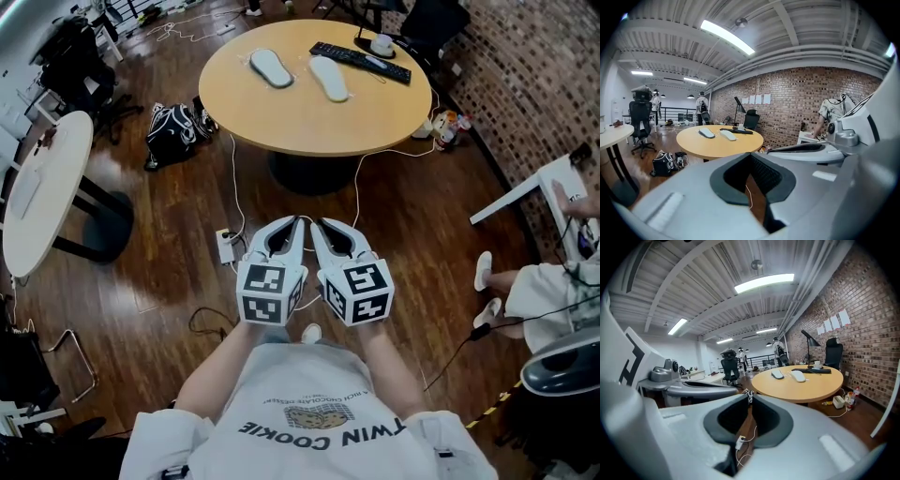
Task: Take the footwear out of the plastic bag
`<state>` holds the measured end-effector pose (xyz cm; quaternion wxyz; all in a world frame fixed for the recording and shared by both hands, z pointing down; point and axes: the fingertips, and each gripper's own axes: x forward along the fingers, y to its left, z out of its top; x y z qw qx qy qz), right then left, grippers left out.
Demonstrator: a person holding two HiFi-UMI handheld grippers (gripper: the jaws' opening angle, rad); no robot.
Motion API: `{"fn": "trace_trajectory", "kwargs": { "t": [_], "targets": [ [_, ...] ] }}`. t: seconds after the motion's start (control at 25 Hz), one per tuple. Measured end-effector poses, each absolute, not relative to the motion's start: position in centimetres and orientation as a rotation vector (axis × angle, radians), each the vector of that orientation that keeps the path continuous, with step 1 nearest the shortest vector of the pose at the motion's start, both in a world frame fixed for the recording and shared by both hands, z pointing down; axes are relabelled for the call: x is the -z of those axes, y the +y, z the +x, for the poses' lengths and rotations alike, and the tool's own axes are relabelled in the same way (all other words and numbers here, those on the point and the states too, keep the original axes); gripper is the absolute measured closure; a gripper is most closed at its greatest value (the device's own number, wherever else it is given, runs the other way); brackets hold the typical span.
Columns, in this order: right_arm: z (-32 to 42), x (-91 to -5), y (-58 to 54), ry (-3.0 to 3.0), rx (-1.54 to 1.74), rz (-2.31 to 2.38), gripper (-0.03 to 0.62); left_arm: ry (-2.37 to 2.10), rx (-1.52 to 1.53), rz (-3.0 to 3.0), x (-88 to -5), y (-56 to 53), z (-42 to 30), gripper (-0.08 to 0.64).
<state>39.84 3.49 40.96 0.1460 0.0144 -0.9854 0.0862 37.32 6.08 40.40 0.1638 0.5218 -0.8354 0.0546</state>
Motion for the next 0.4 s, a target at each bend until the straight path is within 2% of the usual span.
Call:
{"fn": "trace_trajectory", "kwargs": {
  "t": [0.4],
  "targets": [
    [40.3, -42.0, 4.3, -2.829, -0.240, 0.043, 0.565, -2.369, -0.140, 1.499, -41.3, 6.8, 37.9, 0.558]
  ]
}}
